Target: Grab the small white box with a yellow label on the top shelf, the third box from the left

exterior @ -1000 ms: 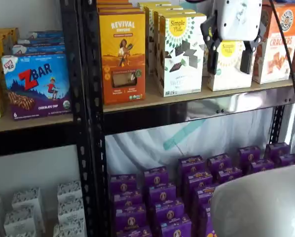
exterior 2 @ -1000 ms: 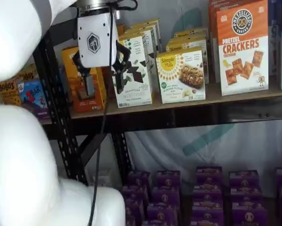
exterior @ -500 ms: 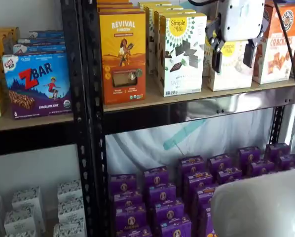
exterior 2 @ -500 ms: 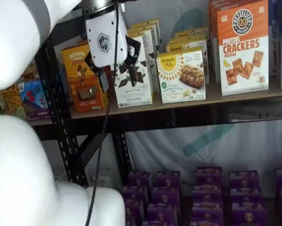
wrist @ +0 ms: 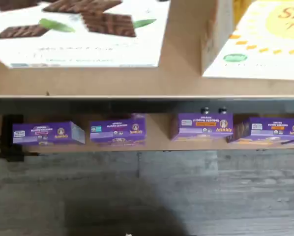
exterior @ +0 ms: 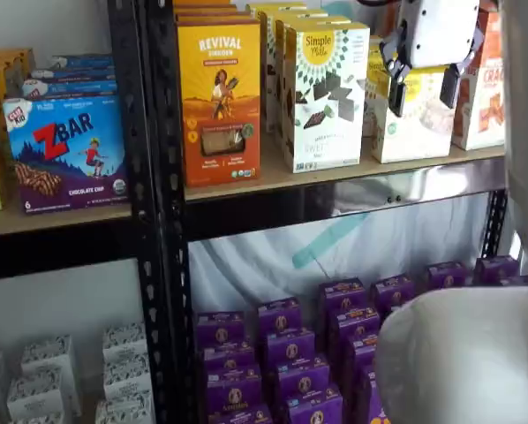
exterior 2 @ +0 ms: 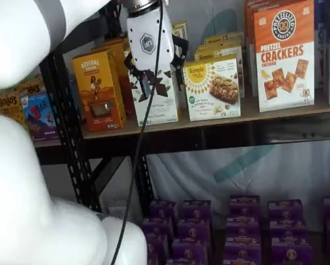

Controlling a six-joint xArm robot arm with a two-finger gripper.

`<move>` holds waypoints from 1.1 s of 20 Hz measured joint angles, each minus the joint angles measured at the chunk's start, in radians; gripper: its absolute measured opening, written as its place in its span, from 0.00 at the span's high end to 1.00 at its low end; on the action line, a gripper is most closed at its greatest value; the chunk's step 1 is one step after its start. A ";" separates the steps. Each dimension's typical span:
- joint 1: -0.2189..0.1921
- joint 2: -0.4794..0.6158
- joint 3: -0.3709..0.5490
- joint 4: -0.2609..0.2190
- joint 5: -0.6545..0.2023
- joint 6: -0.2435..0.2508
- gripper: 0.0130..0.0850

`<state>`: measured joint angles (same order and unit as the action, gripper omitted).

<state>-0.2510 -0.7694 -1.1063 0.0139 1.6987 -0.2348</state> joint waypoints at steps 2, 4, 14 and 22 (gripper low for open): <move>-0.035 0.030 -0.009 0.006 -0.032 -0.034 0.00; -0.055 0.049 -0.014 0.007 -0.059 -0.053 0.00; -0.126 0.153 -0.076 0.033 -0.127 -0.121 0.00; -0.153 0.211 -0.118 0.044 -0.140 -0.149 0.00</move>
<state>-0.4039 -0.5581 -1.2244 0.0577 1.5589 -0.3838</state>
